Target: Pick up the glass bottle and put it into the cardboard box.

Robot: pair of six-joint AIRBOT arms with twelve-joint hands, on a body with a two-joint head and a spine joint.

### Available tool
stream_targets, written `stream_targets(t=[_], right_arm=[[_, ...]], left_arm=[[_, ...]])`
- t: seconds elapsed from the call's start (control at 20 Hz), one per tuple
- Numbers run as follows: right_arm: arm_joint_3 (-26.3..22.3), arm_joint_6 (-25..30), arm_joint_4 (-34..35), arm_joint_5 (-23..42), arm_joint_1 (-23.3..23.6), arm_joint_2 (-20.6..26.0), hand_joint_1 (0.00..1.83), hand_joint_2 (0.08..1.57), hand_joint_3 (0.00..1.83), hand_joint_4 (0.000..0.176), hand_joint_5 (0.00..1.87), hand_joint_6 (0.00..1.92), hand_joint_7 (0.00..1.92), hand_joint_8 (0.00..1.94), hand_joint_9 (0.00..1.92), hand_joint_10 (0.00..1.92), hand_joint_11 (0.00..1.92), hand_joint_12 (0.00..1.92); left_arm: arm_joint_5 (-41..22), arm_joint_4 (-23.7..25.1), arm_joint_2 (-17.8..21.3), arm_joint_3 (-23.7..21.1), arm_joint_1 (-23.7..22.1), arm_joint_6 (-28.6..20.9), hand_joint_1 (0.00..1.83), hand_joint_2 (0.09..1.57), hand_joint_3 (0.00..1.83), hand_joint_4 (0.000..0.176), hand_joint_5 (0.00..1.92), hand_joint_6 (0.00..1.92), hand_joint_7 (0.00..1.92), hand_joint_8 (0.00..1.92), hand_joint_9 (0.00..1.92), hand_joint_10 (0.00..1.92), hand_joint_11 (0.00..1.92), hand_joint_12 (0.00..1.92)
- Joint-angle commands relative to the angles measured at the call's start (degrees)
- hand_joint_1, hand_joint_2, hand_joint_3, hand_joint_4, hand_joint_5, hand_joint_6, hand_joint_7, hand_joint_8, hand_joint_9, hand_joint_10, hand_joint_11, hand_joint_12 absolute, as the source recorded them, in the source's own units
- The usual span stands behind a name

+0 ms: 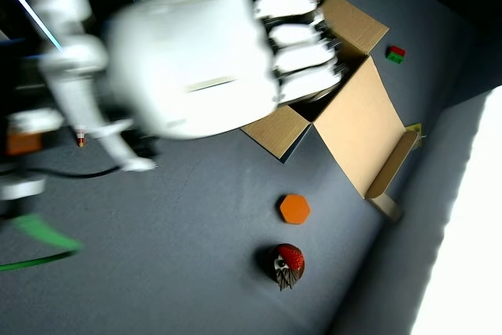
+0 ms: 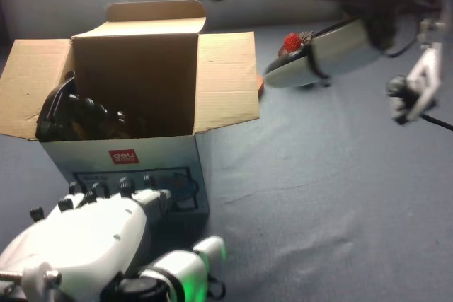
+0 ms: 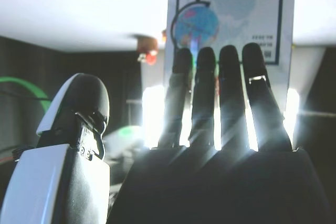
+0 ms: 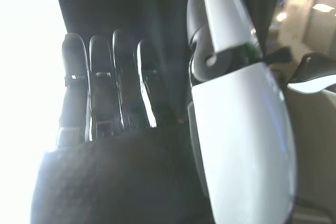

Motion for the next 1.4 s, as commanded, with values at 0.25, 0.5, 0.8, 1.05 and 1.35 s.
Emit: stream_targets(t=[0.25, 0.5, 0.8, 1.05, 1.35], right_arm=[[-16.2, -5.9, 2.0, -32.7, 3.6, 10.1, 0.91, 1.03, 0.0, 0.0, 0.01, 0.68, 0.24, 0.3, 0.0, 0.87, 0.0, 1.28], [-23.7, -3.8, 5.5, -41.8, 2.4, 12.1, 0.52, 1.14, 0.0, 0.0, 0.05, 0.72, 0.31, 0.32, 0.02, 0.92, 0.0, 1.4], [-28.2, 2.2, 6.6, -46.3, 1.1, 11.4, 0.3, 1.3, 0.01, 0.0, 0.59, 1.52, 0.75, 1.29, 0.56, 1.7, 0.47, 1.92], [-29.0, 2.5, 6.6, -47.7, 1.2, 10.9, 0.34, 1.4, 0.05, 0.0, 0.92, 1.57, 1.03, 1.53, 0.97, 1.9, 1.02, 1.92], [-29.1, 0.2, 6.4, -47.6, 1.4, 11.0, 0.6, 1.29, 0.6, 0.175, 1.35, 1.92, 1.42, 1.94, 1.53, 1.92, 1.65, 1.92]], left_arm=[[-8.7, -6.7, -0.3, -2.0, -16.1, 10.2, 0.15, 1.27, 0.0, 0.0, 0.29, 0.0, 0.26, 0.0, 0.22, 0.0, 0.0, 0.68], [-8.8, -6.6, -0.5, -1.8, -22.1, 14.4, 0.15, 1.27, 0.0, 0.0, 0.36, 0.02, 0.33, 0.01, 0.26, 0.01, 0.0, 0.76], [-8.8, -7.4, -0.7, -1.6, -26.1, 17.9, 0.25, 1.35, 0.0, 0.0, 0.82, 0.66, 1.04, 0.49, 0.73, 0.88, 0.3, 1.45], [-6.8, -7.4, -0.7, -0.3, -27.9, 20.0, 0.47, 1.34, 0.0, 0.0, 0.91, 1.28, 0.97, 1.41, 0.85, 1.66, 0.64, 1.85], [-5.6, -6.9, -0.7, 0.9, -28.4, 20.0, 0.71, 1.41, 0.03, 0.0, 1.08, 1.92, 1.28, 1.92, 1.26, 1.92, 1.18, 1.92]])
